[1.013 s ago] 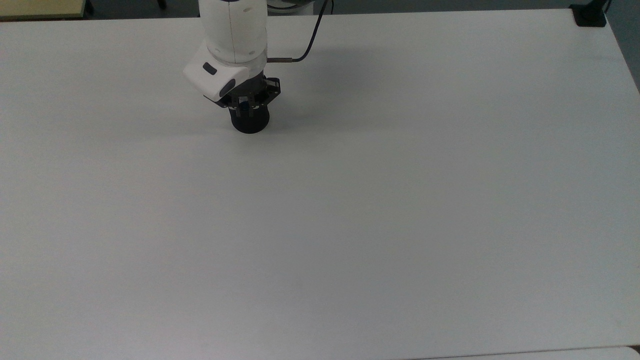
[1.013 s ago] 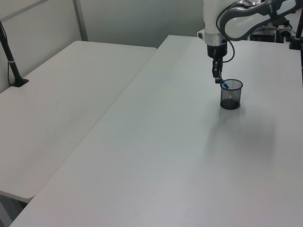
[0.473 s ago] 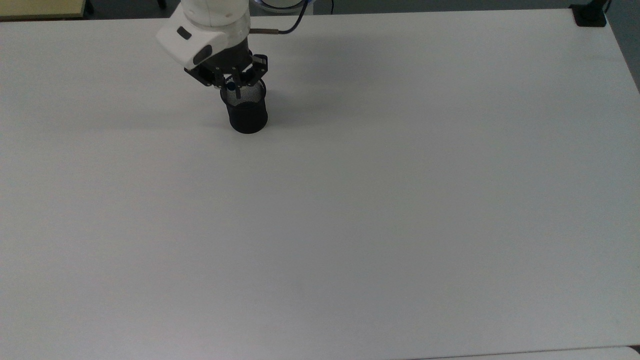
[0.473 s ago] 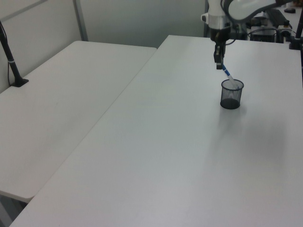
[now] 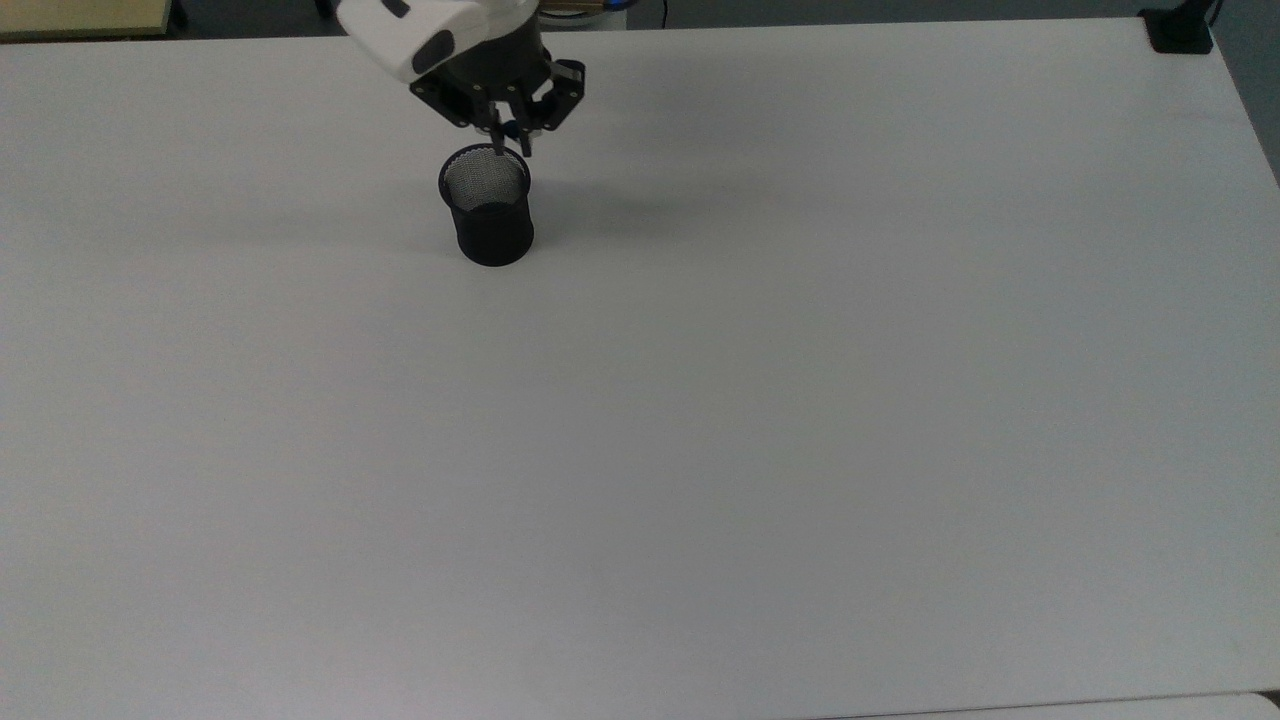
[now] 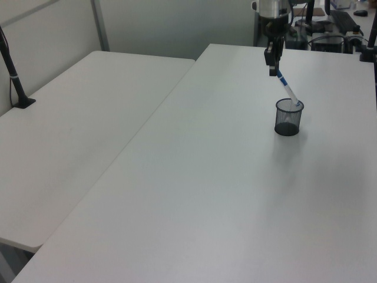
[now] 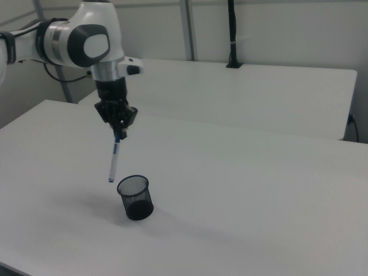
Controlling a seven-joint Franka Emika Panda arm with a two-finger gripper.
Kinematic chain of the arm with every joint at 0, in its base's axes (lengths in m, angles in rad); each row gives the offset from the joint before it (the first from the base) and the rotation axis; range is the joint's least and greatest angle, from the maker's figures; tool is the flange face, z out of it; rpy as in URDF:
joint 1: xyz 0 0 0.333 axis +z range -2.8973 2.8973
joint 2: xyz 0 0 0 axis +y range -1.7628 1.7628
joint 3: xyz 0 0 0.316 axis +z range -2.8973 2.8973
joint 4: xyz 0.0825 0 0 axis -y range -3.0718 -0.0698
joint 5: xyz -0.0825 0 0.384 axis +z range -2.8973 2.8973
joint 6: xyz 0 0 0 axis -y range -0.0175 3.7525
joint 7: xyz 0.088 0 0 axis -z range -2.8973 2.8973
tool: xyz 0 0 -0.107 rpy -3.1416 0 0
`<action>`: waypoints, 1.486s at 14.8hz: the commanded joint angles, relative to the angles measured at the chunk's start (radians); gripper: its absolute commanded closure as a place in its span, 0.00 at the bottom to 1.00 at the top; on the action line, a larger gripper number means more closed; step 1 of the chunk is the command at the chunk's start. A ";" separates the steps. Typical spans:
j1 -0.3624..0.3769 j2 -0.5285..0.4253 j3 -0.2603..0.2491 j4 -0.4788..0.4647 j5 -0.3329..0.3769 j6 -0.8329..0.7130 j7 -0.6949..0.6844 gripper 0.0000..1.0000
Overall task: Remove the marker
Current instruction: 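Lift the marker straight up out of the pen cup, then carry the marker beside the cup and lower it onto the table, then open the gripper, release the marker, and raise the gripper away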
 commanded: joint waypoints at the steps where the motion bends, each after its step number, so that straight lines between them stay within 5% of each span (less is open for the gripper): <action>1: 0.076 0.017 -0.003 -0.004 0.064 -0.013 0.125 0.94; 4: 0.156 0.094 -0.003 -0.016 0.064 0.042 0.227 0.94; 12: 0.190 0.243 -0.005 -0.038 0.003 0.168 0.258 0.85; 13: 0.188 0.243 -0.005 -0.038 0.003 0.182 0.266 0.65; 14: 0.186 0.238 -0.005 -0.032 0.003 0.187 0.272 0.17; 15: 0.188 0.231 -0.005 -0.027 0.000 0.187 0.272 0.00; 22: 0.171 0.015 -0.011 -0.018 -0.066 0.153 0.248 0.00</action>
